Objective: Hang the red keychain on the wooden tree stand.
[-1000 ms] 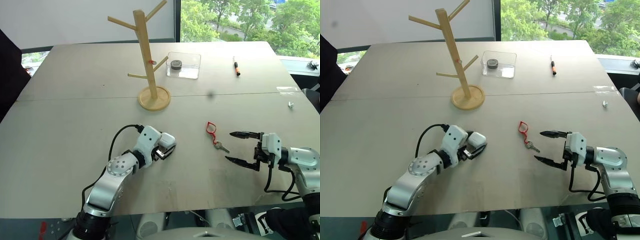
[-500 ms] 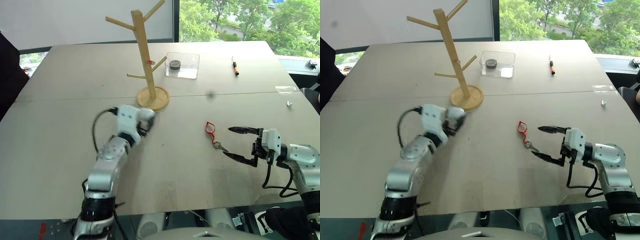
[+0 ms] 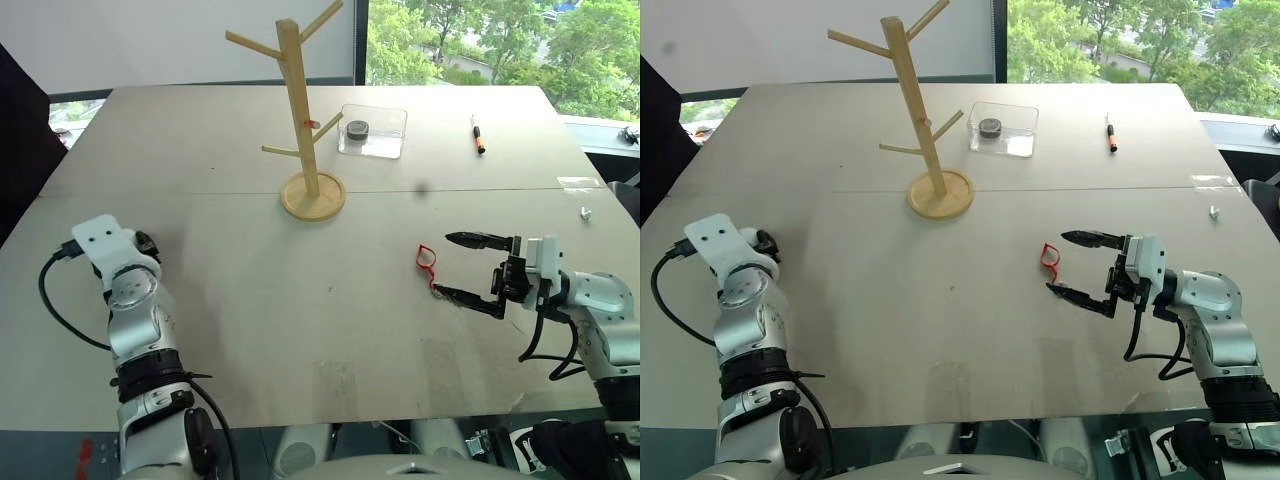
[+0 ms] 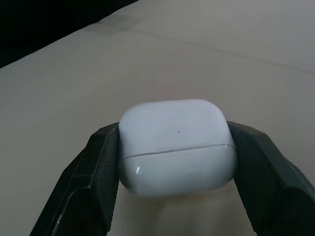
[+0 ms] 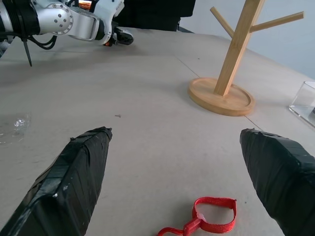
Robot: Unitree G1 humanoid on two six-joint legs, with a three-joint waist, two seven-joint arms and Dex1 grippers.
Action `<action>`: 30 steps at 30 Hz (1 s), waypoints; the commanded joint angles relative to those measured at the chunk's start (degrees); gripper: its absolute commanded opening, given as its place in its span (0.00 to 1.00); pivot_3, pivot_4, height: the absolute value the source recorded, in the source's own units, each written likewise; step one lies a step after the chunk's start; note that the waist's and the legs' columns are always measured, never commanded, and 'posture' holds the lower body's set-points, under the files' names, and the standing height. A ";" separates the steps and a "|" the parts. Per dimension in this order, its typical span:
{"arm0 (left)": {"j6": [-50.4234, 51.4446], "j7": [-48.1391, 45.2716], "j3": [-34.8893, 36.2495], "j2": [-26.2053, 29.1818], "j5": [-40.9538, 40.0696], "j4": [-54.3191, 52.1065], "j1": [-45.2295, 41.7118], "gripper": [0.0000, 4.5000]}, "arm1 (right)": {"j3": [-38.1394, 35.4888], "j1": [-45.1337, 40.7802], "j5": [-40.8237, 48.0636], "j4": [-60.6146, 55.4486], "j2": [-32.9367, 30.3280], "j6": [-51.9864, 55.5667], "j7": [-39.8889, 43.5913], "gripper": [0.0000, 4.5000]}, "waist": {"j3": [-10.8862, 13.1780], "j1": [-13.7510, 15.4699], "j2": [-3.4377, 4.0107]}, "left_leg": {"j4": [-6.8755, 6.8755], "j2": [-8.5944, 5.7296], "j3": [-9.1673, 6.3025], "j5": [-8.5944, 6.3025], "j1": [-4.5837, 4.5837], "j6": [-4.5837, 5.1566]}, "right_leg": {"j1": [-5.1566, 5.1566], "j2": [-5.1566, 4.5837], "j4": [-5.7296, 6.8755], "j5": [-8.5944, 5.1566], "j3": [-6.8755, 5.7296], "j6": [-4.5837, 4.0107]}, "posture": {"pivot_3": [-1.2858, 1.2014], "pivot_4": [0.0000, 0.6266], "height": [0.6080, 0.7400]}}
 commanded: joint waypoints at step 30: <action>-13.71 -57.91 -26.94 5.27 -21.55 -44.33 33.79 1.00 | 2.01 0.72 -4.13 -26.80 4.37 42.69 -43.34 1.00 | -0.11 -1.16 0.21 | -0.35 0.14 0.17 -0.01 0.00 -0.03 | -0.24 -0.25 -0.03 -0.20 0.40 -0.45 | 0.52 0.24 1.00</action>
